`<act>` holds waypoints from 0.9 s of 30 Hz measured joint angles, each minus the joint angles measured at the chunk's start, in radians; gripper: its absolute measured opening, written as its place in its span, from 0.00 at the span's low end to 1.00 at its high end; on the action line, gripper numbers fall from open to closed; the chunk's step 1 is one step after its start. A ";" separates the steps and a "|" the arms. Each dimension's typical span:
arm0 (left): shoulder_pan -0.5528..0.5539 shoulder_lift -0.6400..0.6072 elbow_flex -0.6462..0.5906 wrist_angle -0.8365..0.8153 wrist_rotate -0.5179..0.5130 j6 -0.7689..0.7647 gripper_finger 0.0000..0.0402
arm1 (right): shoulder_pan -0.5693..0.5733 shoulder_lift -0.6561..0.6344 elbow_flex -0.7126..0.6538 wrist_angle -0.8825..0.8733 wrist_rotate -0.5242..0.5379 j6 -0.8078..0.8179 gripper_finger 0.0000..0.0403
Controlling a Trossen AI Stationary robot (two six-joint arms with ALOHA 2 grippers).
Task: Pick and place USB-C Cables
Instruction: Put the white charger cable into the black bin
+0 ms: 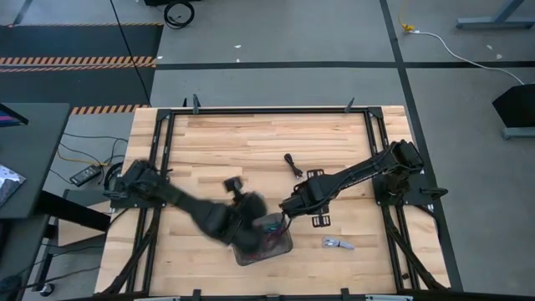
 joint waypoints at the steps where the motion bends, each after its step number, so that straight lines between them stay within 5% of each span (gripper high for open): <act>1: -0.027 0.000 -0.002 -0.053 -0.004 -0.045 0.04 | 0.006 0.000 0.000 -0.013 -0.002 0.017 0.44; 8: -0.225 -0.004 -0.160 -0.032 -0.200 -0.159 0.04 | 0.074 0.000 0.000 0.020 -0.076 0.026 0.44; 14: -0.317 -0.002 -0.159 0.227 -0.212 0.077 0.02 | 0.178 0.000 0.000 0.091 -0.125 0.121 0.44; 16: -0.315 -0.002 -0.131 0.385 -0.105 0.178 0.01 | 0.211 0.000 0.000 0.105 -0.124 0.193 0.43; 23: -0.298 -0.004 -0.118 1.038 0.554 0.654 0.05 | 0.317 0.000 0.000 0.104 -0.096 0.385 0.43; 27: -0.323 0.004 -0.117 1.152 0.587 0.834 0.06 | 0.373 0.000 0.000 0.099 -0.041 0.440 0.43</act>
